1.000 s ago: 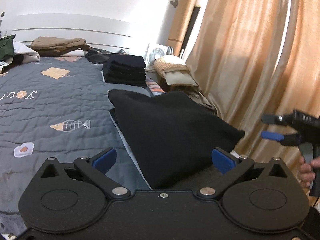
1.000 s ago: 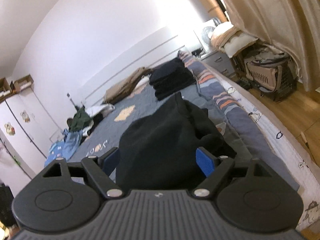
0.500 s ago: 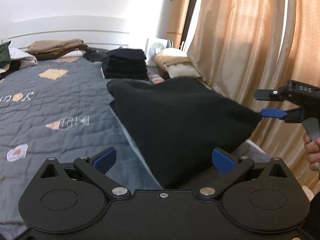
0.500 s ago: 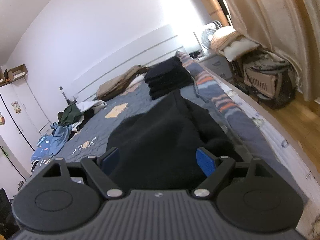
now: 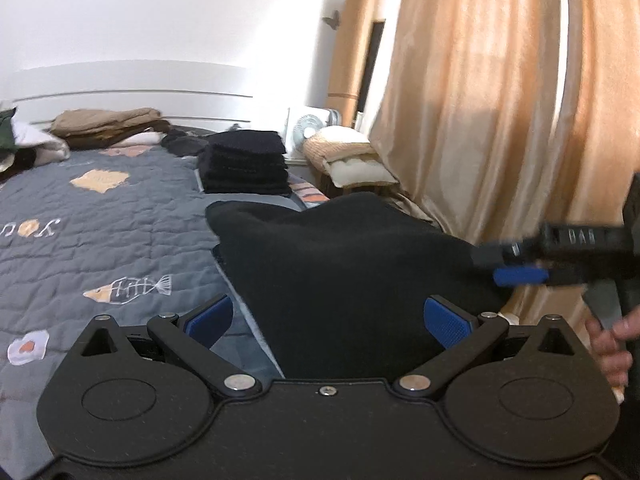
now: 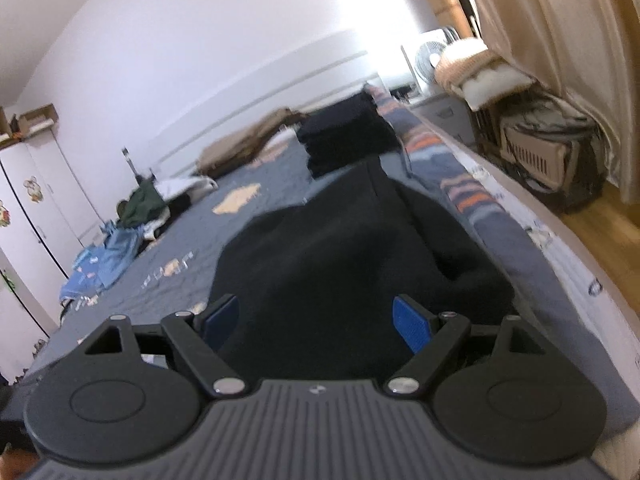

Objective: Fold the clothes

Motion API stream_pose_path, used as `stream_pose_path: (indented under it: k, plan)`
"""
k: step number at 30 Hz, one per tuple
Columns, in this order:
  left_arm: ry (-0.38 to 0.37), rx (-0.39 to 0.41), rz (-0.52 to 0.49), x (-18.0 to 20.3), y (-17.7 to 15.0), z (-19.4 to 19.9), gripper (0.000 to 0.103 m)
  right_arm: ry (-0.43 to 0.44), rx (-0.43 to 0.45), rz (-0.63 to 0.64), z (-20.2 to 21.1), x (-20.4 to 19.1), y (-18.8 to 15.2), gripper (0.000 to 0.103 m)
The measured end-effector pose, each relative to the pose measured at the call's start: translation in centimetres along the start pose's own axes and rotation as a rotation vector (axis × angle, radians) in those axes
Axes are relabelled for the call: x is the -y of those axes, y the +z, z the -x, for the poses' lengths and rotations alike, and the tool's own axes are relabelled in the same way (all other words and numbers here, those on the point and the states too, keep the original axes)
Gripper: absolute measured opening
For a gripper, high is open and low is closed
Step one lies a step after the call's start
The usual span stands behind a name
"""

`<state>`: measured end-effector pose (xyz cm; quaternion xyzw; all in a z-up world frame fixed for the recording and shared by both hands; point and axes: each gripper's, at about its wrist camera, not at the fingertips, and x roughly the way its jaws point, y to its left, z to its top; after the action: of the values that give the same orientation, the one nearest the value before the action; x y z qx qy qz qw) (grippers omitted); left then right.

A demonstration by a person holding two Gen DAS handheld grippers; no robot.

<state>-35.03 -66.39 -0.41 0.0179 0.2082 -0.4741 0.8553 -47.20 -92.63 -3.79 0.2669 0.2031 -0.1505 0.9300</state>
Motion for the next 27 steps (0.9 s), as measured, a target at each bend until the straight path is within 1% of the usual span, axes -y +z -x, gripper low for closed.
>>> stream_pose_path:
  k: [2, 4, 8, 10, 12, 15, 17, 20, 23, 27]
  plan:
    - [-0.004, 0.000, 0.038, -0.3, 0.4, 0.2, 0.103, -0.048, -0.022, 0.000, -0.3, 0.4, -0.2, 0.084]
    - [-0.019, 0.022, 0.063, -0.5, 0.5, 0.8, 0.103, -0.082, -0.035, -0.022, -0.5, 1.3, -0.4, 0.083]
    - [-0.034, 0.028, 0.092, -0.6, 0.8, 1.0, 0.103, -0.060, -0.029, -0.111, -0.7, 3.5, -0.8, 0.083]
    - [-0.043, 0.029, 0.102, -0.5, 0.7, 1.0, 0.103, -0.032, -0.012, -0.143, -0.2, 3.9, -1.0, 0.083]
    - [-0.050, 0.027, 0.102, -0.3, 0.6, 0.9, 0.103, 0.017, 0.026, -0.151, 0.6, 3.7, -1.0, 0.083]
    - [-0.043, 0.008, 0.080, 0.1, 0.3, 0.7, 0.103, 0.078, 0.076, -0.129, 1.0, 3.5, -0.6, 0.083]
    - [-0.045, 0.002, 0.072, 0.3, 0.2, 0.6, 0.103, 0.093, 0.088, -0.139, 0.8, 4.0, -0.3, 0.083]
    - [-0.045, -0.004, 0.052, 0.6, 0.1, 0.2, 0.103, 0.114, 0.104, -0.192, 0.5, 5.4, -0.3, 0.083]
    - [-0.048, -0.010, 0.040, 1.0, 0.2, -0.4, 0.103, 0.081, 0.078, -0.196, -0.6, 6.4, -0.2, 0.083]
    - [-0.042, -0.025, 0.040, 0.9, 0.5, -1.4, 0.103, 0.009, 0.011, -0.124, -1.7, 6.1, 0.1, 0.083]
